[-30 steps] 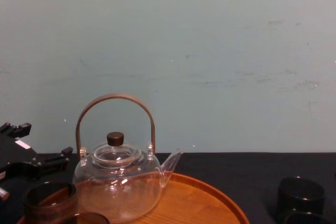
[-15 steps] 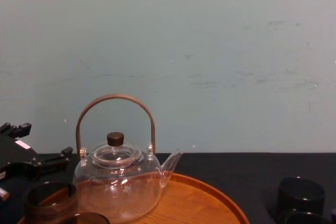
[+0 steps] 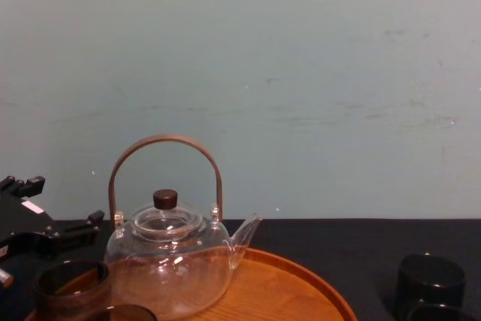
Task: Pick up the glass from the table and place it on the tray.
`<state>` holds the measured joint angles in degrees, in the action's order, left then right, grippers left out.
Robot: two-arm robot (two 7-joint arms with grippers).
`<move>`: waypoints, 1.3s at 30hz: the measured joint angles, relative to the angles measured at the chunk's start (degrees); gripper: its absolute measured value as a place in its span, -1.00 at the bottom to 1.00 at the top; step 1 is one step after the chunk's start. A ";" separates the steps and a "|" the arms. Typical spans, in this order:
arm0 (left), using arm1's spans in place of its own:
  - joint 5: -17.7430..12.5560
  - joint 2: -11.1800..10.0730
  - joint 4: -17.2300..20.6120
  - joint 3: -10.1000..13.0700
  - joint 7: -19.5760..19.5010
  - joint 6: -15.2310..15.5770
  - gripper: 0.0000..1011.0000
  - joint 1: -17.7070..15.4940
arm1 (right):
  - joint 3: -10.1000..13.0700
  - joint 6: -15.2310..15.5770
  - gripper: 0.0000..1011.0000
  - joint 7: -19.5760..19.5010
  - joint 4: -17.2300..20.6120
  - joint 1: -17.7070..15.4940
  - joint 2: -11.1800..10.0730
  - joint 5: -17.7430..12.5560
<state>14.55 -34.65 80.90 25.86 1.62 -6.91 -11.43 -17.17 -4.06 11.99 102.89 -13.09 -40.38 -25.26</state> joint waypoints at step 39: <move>0.00 0.00 0.00 0.00 0.00 0.00 0.98 0.00 | 1.35 5.90 0.98 2.95 -4.82 3.04 6.06 6.10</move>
<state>14.55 -34.65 80.90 25.86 1.62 -6.91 -11.43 -15.82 1.84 14.95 98.07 -10.06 -34.32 -19.16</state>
